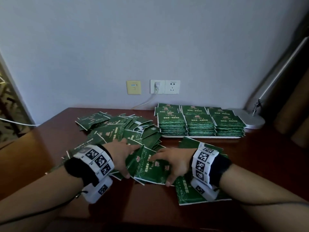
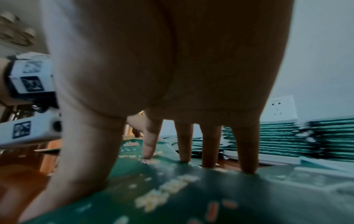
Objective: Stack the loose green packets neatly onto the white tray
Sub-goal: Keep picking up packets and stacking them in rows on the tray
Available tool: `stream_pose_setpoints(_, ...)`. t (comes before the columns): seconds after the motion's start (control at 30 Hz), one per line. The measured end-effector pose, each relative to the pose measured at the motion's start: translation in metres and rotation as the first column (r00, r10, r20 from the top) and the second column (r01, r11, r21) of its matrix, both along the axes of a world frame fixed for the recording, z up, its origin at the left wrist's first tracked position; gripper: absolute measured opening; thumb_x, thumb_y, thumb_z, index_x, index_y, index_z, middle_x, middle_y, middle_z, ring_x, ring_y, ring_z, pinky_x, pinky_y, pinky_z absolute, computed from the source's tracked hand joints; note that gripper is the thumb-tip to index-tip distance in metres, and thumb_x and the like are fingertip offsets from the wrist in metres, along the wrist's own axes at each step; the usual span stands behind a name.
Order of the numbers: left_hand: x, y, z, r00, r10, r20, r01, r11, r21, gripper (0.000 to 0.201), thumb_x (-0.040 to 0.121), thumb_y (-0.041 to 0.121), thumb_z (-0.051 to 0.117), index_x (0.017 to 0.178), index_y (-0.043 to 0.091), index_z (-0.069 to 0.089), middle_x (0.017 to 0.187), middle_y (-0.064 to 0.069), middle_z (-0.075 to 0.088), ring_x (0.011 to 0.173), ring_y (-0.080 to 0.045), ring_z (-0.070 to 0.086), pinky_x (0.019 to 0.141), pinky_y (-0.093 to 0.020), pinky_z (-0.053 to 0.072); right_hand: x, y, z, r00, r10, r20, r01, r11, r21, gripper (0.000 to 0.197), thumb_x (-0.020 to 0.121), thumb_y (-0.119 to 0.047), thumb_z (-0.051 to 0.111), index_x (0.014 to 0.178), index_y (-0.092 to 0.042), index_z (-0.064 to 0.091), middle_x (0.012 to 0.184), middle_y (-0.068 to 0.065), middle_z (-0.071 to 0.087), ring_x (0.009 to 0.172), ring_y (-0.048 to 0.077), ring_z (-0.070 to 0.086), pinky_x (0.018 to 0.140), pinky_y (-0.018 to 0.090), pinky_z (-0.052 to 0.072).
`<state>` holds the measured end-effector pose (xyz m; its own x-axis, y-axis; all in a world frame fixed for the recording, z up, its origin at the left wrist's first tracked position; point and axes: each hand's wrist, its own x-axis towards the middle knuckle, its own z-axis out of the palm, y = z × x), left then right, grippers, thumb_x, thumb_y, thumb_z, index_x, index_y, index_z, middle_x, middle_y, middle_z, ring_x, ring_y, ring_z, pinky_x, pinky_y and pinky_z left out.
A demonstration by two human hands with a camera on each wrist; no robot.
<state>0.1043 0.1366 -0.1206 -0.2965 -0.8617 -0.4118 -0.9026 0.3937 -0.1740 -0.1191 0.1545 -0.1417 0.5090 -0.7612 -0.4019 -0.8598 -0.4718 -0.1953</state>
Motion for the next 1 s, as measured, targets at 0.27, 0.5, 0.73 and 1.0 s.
stream_pose_setpoints(0.27,-0.056,0.032,-0.007,0.998,-0.058,-0.011,0.058,0.998,0.037,0.098,0.078,0.053,0.076,0.154,0.040,0.016,0.153,-0.010,0.023,0.141,-0.040,0.028,0.109,-0.057,0.039,-0.064,0.015,0.007,0.993,-0.113,0.036,0.110,0.992,0.058,0.087,0.068,-0.029,0.089,0.140,-0.040,0.042,0.144,-0.007,0.038,0.134,0.019,0.038,0.113,0.040,0.035)
stream_pose_setpoints(0.5,-0.094,0.034,0.008,0.989,-0.138,-0.056,0.142,0.987,0.080,0.087,0.075,0.063,0.074,0.147,0.031,0.038,0.147,-0.005,0.043,0.124,-0.027,0.054,0.101,-0.042,0.048,-0.111,0.025,0.013,0.970,-0.241,0.027,0.239,0.969,0.064,0.092,0.068,-0.030,0.089,0.143,-0.038,0.037,0.146,-0.008,0.035,0.135,0.017,0.034,0.115,0.042,0.032)
stream_pose_setpoints(0.73,-0.129,-0.017,0.038,0.988,-0.138,-0.072,0.146,0.981,0.128,0.083,0.074,0.047,0.082,0.144,0.020,0.045,0.142,0.001,0.050,0.124,-0.022,0.052,0.092,-0.034,0.048,-0.129,0.008,0.023,0.897,-0.406,0.175,0.396,0.914,0.094,0.097,0.070,-0.037,0.087,0.147,-0.037,0.029,0.149,-0.009,0.039,0.135,0.015,0.039,0.109,0.032,0.033)
stream_pose_setpoints(1.0,-0.153,-0.048,0.016,0.973,-0.226,-0.042,0.228,0.927,0.298,0.064,0.077,0.029,0.083,0.131,0.016,0.051,0.119,-0.001,0.056,0.098,-0.017,0.051,0.061,-0.024,0.042,-0.117,-0.029,0.005,0.942,-0.323,0.092,0.317,0.945,0.076,0.085,0.072,-0.024,0.087,0.141,-0.026,0.038,0.124,-0.007,0.052,0.111,0.014,0.051,0.099,0.035,0.047)
